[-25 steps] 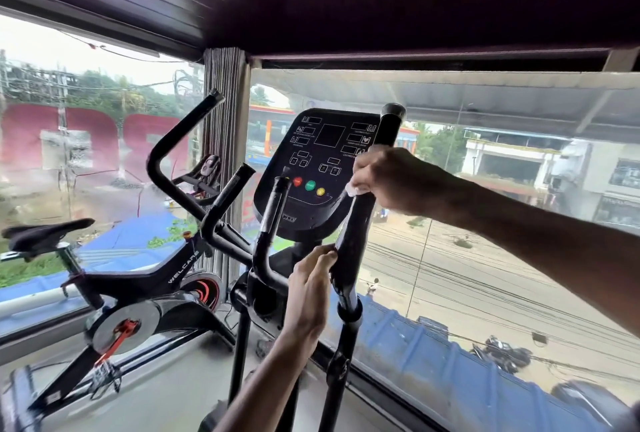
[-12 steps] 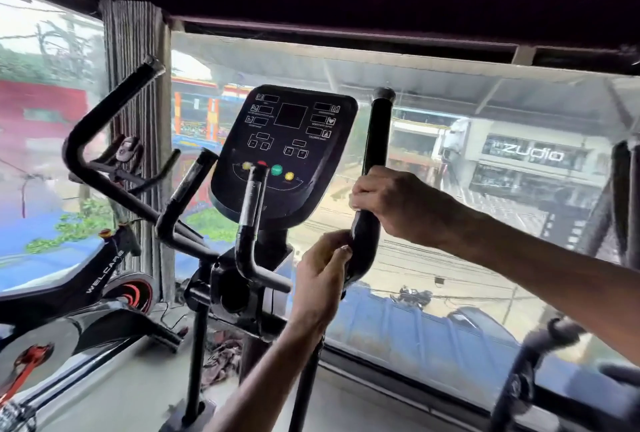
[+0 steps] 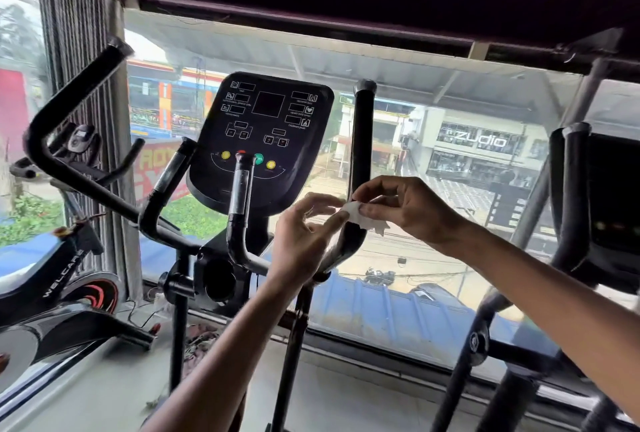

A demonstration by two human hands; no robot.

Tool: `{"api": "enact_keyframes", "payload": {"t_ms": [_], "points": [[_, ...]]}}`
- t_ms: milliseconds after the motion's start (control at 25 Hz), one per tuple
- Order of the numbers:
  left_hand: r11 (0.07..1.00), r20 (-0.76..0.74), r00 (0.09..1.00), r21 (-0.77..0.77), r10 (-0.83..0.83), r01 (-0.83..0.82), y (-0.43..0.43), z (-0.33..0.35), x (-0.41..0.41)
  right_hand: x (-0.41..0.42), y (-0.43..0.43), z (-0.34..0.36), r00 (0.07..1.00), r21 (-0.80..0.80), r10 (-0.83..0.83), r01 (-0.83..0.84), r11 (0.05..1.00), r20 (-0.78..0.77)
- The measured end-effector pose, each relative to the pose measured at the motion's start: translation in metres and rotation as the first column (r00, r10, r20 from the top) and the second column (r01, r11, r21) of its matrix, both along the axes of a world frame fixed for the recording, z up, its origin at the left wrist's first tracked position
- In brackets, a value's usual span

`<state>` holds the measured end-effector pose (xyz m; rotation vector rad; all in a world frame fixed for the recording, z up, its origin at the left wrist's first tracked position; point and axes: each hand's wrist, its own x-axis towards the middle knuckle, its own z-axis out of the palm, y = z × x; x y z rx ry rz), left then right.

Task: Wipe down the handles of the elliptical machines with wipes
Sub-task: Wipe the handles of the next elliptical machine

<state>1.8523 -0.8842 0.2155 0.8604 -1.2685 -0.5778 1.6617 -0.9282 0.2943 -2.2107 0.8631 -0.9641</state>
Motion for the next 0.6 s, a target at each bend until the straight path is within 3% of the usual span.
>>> {"api": "enact_keyframes", "payload": {"t_ms": [80,200,360,480,600], "points": [[0.994,-0.01,0.995,0.041,-0.1,0.101,0.011,0.005,-0.002,-0.003,0.008,-0.003,0.998,0.072,0.02,-0.024,0.997,0.056],[0.987,0.032,0.991,0.105,-0.128,0.124,0.024,0.007,-0.008,-0.007,0.02,-0.009,0.991,0.107,0.022,-0.037,0.994,0.132],[0.969,-0.097,0.989,0.21,-0.115,0.133,0.047,0.007,-0.018,-0.017,0.05,-0.021,0.981,0.225,0.054,-0.096,0.97,0.189],[0.938,-0.193,0.972,0.291,-0.133,0.186,0.065,0.003,-0.023,-0.023,0.064,-0.033,0.997,0.12,-0.052,0.045,0.992,0.056],[0.91,-0.196,0.971,0.362,-0.138,0.202,0.077,-0.005,-0.02,-0.021,0.071,-0.045,0.985,-0.004,-0.169,0.169,0.986,0.014]]}}
